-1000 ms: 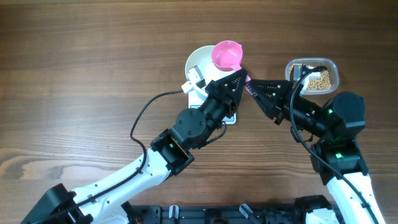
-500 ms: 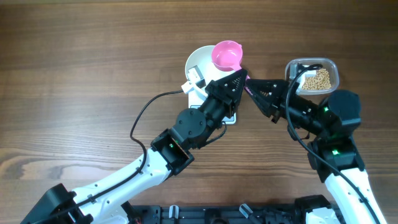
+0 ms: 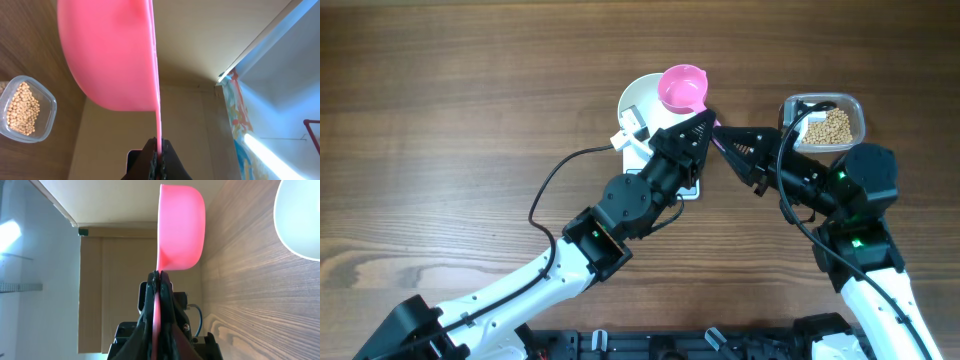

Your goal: Scoop item into bowl and weigh 150g on scale

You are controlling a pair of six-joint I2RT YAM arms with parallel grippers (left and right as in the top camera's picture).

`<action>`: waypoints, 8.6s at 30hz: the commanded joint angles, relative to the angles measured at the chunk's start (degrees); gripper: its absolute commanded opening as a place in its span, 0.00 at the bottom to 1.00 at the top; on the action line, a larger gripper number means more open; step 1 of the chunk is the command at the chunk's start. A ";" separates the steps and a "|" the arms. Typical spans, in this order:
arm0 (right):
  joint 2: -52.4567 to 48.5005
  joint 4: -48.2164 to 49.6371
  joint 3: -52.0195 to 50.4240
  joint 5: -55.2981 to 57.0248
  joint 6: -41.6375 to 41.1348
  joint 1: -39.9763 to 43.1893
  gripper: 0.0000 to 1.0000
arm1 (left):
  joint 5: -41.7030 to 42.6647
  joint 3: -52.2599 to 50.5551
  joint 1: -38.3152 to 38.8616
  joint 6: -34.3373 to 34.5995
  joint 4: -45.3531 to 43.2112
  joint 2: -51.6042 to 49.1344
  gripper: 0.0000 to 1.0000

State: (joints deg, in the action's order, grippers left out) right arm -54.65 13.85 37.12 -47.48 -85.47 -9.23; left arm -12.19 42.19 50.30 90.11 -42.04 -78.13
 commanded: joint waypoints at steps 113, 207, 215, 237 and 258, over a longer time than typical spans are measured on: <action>-31.98 -70.05 46.64 52.26 95.84 15.96 0.04 | 3.56 15.82 -38.86 -67.38 87.97 15.43 1.00; -25.59 -84.41 46.64 28.98 91.47 15.96 0.04 | 3.56 15.82 -38.86 -67.38 87.97 15.43 1.00; -25.59 -83.69 46.64 28.98 91.54 15.96 0.04 | 3.56 15.82 -38.86 -67.38 87.97 15.43 1.00; -25.59 -82.23 46.64 29.62 92.96 15.96 0.04 | 3.56 15.82 -38.86 -67.38 87.97 15.43 1.00; -25.59 -78.29 46.64 29.59 85.18 15.98 0.04 | 3.56 15.82 -38.86 -67.38 88.00 15.43 1.00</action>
State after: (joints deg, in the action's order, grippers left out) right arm -80.99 -65.12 83.96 -17.15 2.59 6.66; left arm -7.68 57.12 11.84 23.57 46.09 -62.41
